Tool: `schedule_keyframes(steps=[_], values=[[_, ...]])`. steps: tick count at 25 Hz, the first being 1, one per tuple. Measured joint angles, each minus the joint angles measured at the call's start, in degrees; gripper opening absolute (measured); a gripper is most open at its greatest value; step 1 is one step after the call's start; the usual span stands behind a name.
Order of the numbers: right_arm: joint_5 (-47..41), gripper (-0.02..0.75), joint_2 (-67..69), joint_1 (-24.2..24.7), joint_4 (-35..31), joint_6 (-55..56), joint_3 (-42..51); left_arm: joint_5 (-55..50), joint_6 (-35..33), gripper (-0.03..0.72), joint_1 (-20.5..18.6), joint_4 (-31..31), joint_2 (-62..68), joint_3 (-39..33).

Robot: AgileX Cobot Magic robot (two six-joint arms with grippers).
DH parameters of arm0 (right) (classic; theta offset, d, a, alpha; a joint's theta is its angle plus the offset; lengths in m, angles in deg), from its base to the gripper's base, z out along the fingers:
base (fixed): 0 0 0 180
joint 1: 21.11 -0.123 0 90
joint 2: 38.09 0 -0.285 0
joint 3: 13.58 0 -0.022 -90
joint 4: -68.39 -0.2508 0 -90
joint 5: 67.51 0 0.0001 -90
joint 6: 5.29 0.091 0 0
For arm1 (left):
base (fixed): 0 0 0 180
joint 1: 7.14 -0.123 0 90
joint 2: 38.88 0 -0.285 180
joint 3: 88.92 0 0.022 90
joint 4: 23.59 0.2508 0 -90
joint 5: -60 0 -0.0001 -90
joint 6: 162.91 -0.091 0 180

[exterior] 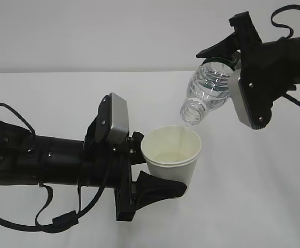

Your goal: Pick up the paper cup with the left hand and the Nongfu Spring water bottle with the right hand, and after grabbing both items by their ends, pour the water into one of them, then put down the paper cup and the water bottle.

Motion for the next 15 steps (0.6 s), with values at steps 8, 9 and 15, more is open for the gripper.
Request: schedule_keyframes(steps=[8,9,15], values=[[0.0,0.491,0.0,0.0,0.0,0.0,0.0,0.0,0.0,0.481,0.0,0.0,0.0,0.0],[0.0,0.491,0.0,0.0,0.0,0.0,0.0,0.0,0.0,0.481,0.0,0.0,0.0,0.0],[0.0,0.491,0.0,0.0,0.0,0.0,0.0,0.0,0.0,0.481,0.0,0.0,0.0,0.0]])
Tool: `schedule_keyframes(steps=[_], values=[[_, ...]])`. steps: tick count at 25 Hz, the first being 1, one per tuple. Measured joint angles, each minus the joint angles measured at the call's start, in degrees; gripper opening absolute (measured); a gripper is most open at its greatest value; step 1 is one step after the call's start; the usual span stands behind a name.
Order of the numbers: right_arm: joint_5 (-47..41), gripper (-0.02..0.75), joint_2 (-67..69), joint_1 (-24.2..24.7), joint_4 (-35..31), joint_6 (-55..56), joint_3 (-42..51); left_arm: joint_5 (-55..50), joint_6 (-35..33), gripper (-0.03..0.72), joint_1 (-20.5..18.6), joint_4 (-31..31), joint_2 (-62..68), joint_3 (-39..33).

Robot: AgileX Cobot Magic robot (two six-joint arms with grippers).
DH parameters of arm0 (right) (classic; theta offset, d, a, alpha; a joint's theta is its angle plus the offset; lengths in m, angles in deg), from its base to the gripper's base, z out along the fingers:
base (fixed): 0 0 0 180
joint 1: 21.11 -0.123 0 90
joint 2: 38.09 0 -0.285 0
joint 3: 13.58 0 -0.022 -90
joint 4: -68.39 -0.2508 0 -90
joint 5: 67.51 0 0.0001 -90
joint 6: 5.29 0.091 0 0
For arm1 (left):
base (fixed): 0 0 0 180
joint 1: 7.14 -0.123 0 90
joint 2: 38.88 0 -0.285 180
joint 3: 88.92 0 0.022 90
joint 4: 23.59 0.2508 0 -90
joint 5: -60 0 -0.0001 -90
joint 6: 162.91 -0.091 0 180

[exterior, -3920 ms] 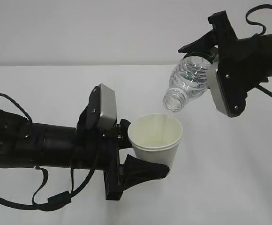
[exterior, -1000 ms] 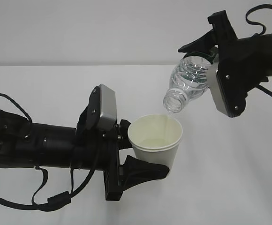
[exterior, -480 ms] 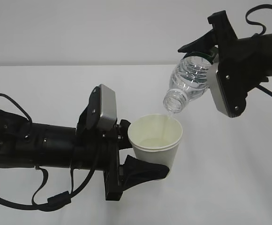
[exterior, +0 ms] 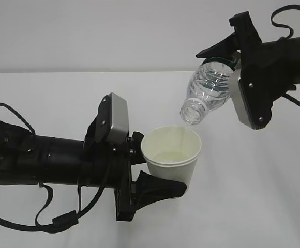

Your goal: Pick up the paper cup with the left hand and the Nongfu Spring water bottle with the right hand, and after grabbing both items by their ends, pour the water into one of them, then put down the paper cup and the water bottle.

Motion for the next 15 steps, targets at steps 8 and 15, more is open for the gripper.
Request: schedule_keyframes(steps=[8,15], values=[[0.0,0.491,0.0,0.0,0.0,-1.16,0.0,0.41,0.0,0.481,0.0,0.0,0.0,0.0],[0.1,0.491,0.0,0.0,0.0,-1.64,0.0,0.78,0.0,0.481,0.0,0.0,0.0,0.0]])
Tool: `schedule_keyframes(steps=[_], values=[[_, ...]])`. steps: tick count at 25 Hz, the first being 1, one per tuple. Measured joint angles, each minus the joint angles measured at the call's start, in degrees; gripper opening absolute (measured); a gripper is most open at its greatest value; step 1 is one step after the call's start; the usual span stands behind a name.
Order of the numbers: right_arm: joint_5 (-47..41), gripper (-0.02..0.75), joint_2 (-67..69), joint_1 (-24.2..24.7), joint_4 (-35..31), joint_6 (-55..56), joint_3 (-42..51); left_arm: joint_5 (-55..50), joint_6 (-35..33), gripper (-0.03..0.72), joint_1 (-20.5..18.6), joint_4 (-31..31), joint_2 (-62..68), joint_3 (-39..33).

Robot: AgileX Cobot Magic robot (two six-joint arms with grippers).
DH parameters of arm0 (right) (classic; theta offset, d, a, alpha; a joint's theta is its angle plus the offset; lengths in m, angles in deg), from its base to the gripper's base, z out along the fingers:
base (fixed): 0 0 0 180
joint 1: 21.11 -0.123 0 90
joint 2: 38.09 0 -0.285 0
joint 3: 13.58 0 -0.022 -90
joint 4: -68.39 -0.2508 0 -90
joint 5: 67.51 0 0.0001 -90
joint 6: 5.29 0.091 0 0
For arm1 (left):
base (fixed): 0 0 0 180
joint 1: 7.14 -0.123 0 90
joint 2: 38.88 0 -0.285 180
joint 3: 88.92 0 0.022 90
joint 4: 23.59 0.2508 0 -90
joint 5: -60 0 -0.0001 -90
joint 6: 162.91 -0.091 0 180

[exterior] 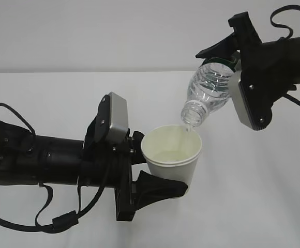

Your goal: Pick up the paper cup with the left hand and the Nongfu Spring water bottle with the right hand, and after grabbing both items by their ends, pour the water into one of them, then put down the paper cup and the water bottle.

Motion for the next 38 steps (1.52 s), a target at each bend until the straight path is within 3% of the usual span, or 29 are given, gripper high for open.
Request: schedule_keyframes(steps=[18,25,38], values=[[0.21,0.491,0.0,0.0,-0.08,0.0,0.0,0.26,0.0,0.481,0.0,0.21,0.0,0.0],[0.34,0.491,0.0,0.0,-0.08,0.0,0.0,-0.12,0.0,0.481,2.09,0.21,0.0,0.0],[0.73,0.491,0.0,0.0,-0.55,-0.04,0.0,-0.94,-0.65,0.481,2.09,-3.39,0.0,0.0]])
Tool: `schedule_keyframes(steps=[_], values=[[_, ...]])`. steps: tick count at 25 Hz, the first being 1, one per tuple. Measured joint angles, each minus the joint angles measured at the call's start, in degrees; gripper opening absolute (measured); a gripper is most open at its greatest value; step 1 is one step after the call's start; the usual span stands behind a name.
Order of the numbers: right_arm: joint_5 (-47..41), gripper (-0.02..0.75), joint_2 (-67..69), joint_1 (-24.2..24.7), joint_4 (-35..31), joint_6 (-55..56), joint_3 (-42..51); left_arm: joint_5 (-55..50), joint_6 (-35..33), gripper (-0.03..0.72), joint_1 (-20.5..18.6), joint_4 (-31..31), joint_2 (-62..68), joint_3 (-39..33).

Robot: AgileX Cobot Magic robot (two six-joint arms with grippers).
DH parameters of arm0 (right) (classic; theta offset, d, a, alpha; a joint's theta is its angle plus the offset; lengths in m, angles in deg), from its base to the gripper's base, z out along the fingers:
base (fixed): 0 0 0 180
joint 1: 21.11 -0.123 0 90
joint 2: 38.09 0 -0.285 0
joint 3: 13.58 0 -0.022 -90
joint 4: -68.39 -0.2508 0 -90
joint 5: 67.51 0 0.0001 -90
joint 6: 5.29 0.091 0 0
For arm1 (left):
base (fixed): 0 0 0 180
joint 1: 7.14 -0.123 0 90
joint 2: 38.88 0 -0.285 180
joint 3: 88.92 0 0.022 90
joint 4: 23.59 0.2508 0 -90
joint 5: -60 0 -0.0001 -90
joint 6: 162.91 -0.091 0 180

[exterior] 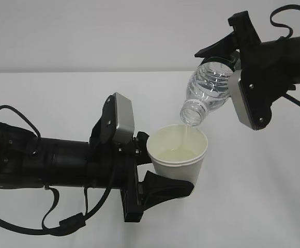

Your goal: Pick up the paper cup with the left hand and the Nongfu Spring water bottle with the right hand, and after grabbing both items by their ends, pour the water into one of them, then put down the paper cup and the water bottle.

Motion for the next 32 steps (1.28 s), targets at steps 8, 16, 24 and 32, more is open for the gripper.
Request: schedule_keyframes(steps=[8,16,24,32], values=[[0.22,0.491,0.0,0.0,-0.12,0.0,0.0,-0.09,-0.12,0.481,0.0,-0.1,0.0,0.0],[0.34,0.491,0.0,0.0,-0.22,-0.63,0.0,-0.26,-0.12,0.481,0.0,-0.1,0.0,0.0],[0.55,0.491,0.0,0.0,-0.24,-0.74,0.0,-0.5,-0.12,0.481,0.0,0.61,0.0,0.0],[0.55,0.491,0.0,0.0,-0.34,-0.87,0.0,-1.02,-0.12,0.481,0.0,0.83,0.0,0.0]])
